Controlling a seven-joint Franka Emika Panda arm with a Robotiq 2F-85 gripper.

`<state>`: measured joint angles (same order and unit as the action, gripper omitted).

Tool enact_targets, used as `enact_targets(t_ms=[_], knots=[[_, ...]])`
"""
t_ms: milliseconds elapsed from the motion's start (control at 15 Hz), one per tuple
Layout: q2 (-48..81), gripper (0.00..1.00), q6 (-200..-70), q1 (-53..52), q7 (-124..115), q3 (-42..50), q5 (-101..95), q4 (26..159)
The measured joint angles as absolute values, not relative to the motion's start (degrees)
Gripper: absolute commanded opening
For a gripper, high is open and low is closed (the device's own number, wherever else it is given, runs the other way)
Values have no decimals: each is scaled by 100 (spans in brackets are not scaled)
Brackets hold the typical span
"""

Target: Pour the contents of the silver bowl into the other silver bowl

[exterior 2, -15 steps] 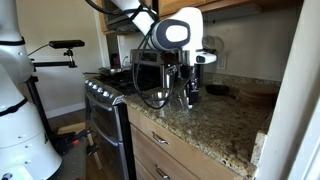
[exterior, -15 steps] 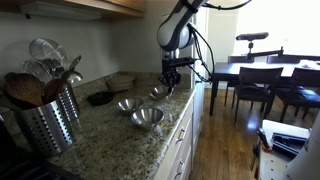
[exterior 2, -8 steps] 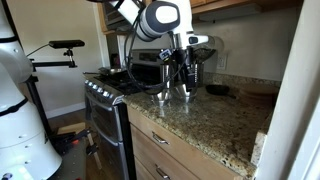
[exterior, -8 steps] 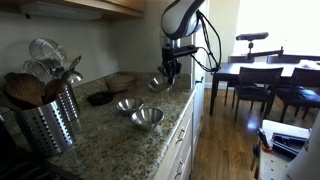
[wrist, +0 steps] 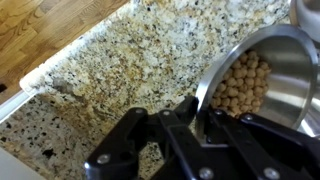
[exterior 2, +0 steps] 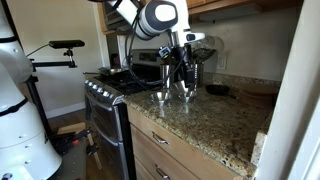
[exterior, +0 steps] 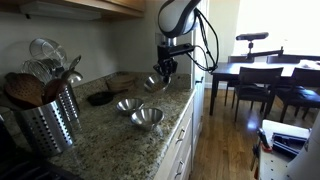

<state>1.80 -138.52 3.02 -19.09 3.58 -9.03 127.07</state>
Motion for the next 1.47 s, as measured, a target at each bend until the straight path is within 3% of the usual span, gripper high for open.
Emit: enact_targets(t_ms=[1467], knots=[[1340, 8, -13852, -291, -2479, 209, -1683, 11423]])
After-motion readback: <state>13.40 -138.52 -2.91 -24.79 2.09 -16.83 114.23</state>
